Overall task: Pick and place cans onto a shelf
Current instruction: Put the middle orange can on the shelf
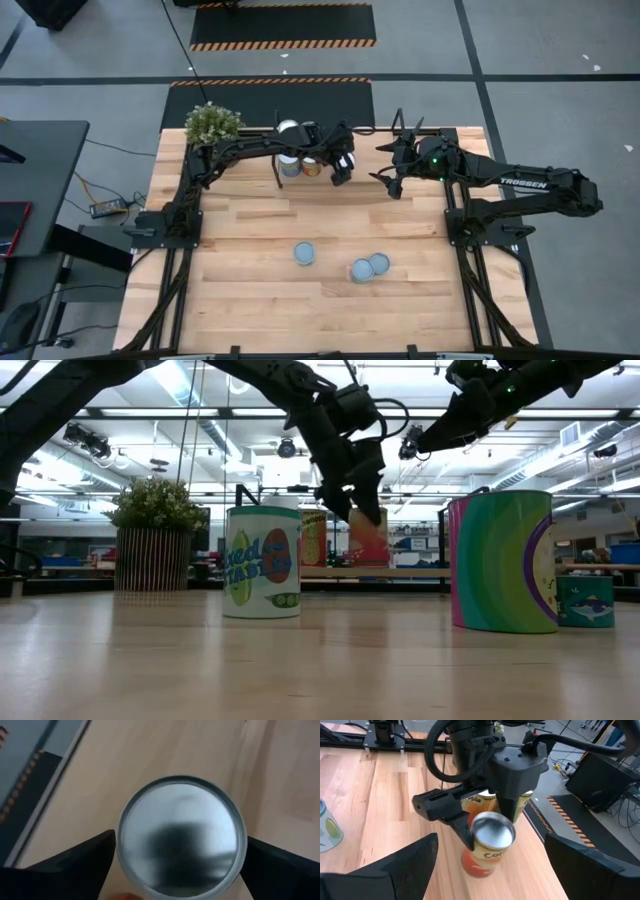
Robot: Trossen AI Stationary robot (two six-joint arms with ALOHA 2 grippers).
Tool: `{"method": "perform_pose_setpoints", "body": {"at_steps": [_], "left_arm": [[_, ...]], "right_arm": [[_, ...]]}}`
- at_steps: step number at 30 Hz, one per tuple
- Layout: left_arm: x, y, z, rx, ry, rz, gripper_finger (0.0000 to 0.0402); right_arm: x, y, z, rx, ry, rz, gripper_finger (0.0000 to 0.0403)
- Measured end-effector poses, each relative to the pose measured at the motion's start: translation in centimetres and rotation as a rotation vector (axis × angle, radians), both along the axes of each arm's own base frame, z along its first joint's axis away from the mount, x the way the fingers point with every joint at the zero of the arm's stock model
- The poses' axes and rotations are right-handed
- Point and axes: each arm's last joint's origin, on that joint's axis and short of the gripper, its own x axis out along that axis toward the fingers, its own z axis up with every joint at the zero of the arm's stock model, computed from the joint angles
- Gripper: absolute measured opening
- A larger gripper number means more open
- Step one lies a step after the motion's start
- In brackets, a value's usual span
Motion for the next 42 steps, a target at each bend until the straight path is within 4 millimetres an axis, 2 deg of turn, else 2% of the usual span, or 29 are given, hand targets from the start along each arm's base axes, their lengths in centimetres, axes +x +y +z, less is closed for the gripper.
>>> {"method": "perform_pose_setpoints", "body": {"at_steps": [9,18,26,35,39,42], "left_arm": [[-0.1,0.0,0.0,0.167,0.082,0.013,0.0396],[-0.2,-1.4,0.3,0.157,0.113,0.000,0.0396],[-1.7,-3.5,3.6,0.207,0.157,-0.126,0.0396],[-2.0,-3.8,3.6,0.177,0.167,-0.065,0.0396],[-2.1,-3.7,3.8,0.327,0.220,0.031,0.0396],[-2.2,-3.6,3.8,0.368,0.235,0.058,0.0396]], "right_arm": [[0.0,0.0,-0.1,0.002,0.006,0.000,0.0373],[0.0,0.0,-0.2,0.002,0.008,-0.001,0.0373],[0.2,-0.3,-2.4,0.012,-0.023,-0.019,0.0373],[2.9,-1.5,-5.5,0.018,0.084,-0.067,0.0373],[3.4,-2.6,-6.6,-0.005,0.123,-0.131,0.0373],[3.3,-3.4,-6.8,-0.005,0.130,-0.164,0.0373]]}}
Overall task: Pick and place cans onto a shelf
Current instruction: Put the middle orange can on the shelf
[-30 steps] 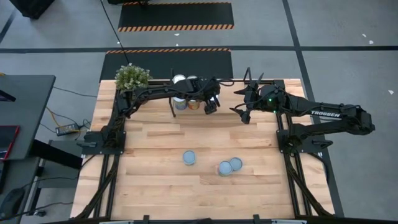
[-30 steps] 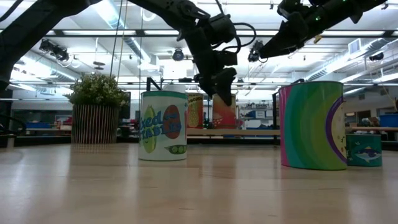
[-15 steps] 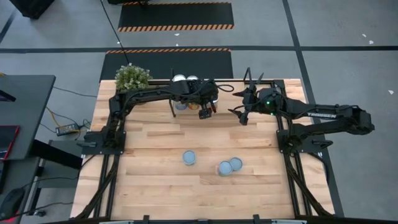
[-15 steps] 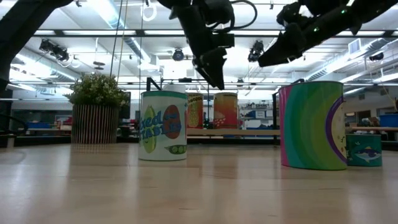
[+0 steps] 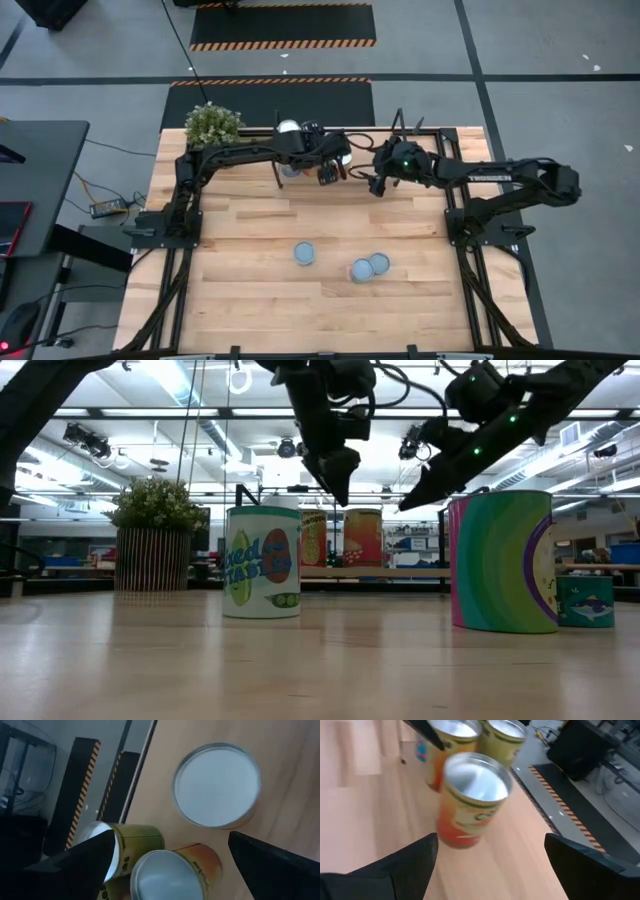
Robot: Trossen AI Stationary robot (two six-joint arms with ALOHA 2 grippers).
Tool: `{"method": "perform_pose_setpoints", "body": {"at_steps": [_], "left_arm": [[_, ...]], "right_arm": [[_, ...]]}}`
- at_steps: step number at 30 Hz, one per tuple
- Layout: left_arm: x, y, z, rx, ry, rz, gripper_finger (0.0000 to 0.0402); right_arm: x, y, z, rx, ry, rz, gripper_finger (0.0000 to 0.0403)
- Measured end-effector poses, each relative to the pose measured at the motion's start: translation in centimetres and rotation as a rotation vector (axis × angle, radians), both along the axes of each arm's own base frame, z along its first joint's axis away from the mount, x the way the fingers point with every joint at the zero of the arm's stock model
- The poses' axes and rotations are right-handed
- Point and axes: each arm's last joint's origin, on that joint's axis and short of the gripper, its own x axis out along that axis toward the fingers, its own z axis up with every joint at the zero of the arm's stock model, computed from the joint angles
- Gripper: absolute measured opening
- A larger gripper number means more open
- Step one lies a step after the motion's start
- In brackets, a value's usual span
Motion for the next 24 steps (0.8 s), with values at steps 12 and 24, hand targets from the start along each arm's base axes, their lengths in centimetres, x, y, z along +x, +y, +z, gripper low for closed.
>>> {"method": "perform_pose_setpoints", "body": {"at_steps": [12,24], "left_arm": [[0.6,0.6,-1.5,-0.011,-0.024,0.029,0.0396],[0.5,0.7,-1.4,0.006,-0.017,0.040,0.0396]], "right_arm": [[-0.2,-2.5,0.5,-0.108,-0.047,-0.022,0.0373],[1.5,-3.8,-2.1,-0.107,-0.012,-0.021,0.0373]]}}
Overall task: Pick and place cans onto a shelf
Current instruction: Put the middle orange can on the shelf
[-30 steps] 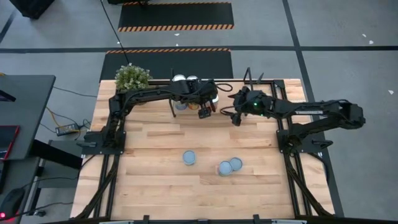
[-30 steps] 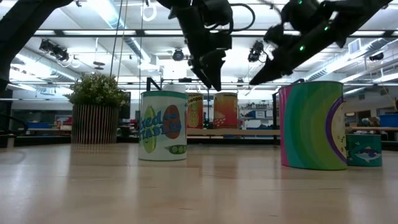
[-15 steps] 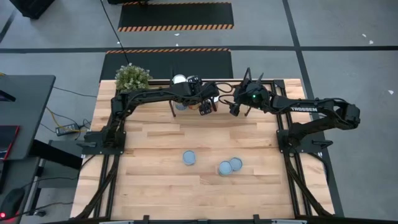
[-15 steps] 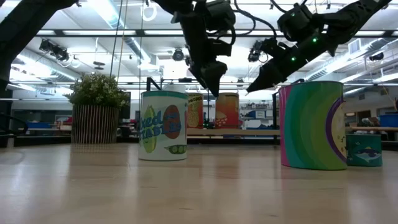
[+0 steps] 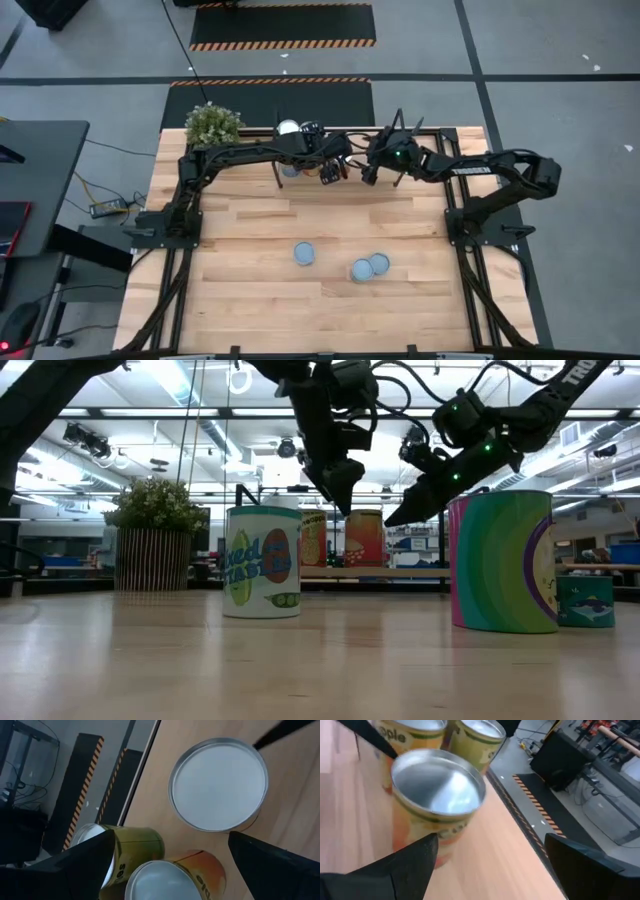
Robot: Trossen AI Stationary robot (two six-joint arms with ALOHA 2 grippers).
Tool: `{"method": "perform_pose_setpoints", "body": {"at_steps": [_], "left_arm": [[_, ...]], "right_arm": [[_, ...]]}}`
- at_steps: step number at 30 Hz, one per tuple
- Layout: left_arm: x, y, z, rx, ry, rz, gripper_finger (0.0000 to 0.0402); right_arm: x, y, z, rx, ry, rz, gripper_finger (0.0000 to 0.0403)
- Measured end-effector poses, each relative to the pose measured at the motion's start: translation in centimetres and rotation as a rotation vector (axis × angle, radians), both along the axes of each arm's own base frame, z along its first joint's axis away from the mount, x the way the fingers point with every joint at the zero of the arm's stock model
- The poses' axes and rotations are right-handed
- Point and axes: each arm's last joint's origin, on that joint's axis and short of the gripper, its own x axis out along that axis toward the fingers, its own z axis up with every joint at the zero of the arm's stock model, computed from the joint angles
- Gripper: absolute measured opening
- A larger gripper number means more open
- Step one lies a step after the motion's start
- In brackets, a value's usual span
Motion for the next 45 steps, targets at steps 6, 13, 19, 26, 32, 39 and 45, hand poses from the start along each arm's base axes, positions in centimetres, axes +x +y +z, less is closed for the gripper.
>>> {"method": "perform_pose_setpoints", "body": {"at_steps": [6,13,19,26,32,39,45], "left_arm": [[-0.1,0.3,0.0,0.004,0.002,0.007,0.0396],[-0.1,0.2,0.0,0.003,0.008,0.005,0.0396],[-0.2,0.4,0.0,0.003,0.007,0.010,0.0396],[-0.4,0.5,-0.1,0.024,0.043,0.011,0.0396],[-0.5,0.4,0.1,0.110,0.074,0.052,0.0396],[-0.5,0.7,0.3,0.134,0.054,0.080,0.0396],[-0.2,0.1,0.0,-0.025,0.015,-0.024,0.0396]], "right_arm": [[0.6,0.9,0.0,0.045,-0.031,0.063,0.0373],[1.2,2.3,-0.1,0.090,-0.039,0.214,0.0373],[1.2,3.4,-0.6,0.130,0.026,0.237,0.0373],[0.7,4.6,0.2,0.098,0.059,0.217,0.0373],[-0.1,3.1,0.7,0.033,0.063,0.074,0.0373],[-0.9,0.6,1.5,-0.058,0.010,-0.087,0.0373],[-1.7,-1.0,1.7,-0.071,-0.005,-0.133,0.0373]]}}
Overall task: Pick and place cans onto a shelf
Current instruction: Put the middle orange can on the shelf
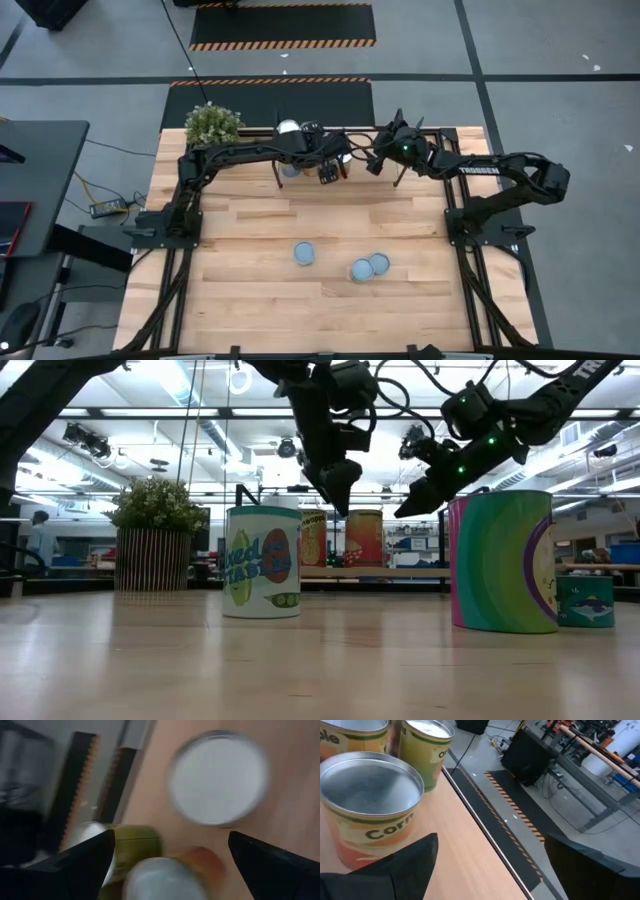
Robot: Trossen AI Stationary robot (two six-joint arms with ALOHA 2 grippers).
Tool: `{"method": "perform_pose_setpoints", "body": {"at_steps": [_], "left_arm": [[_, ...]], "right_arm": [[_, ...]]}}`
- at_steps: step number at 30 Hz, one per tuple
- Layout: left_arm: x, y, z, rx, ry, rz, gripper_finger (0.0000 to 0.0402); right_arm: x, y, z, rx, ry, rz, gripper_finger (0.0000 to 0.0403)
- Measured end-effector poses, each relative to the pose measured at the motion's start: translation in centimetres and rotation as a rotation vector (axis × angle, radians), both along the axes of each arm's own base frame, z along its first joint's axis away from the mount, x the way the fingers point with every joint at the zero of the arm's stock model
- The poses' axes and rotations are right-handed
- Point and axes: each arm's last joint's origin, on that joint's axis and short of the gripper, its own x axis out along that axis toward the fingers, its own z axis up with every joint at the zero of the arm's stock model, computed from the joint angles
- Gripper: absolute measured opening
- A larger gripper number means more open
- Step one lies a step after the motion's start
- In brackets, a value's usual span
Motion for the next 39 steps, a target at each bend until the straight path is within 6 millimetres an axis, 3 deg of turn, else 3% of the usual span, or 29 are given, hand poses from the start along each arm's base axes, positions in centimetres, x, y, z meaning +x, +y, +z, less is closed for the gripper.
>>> {"method": "perform_pose_setpoints", "body": {"at_steps": [7,14,39], "left_arm": [[0.0,0.0,0.0,-0.029,-0.008,-0.017,0.0396],[0.0,0.1,0.0,-0.005,-0.009,-0.004,0.0396],[-0.2,0.3,0.1,0.074,0.028,0.046,0.0396]], "right_arm": [[0.7,-1.7,-1.9,0.031,0.012,0.020,0.0373],[2.6,-2.5,-2.5,0.058,0.047,0.033,0.0373],[4.2,3.2,-3.2,0.151,0.198,0.130,0.0373]]}}
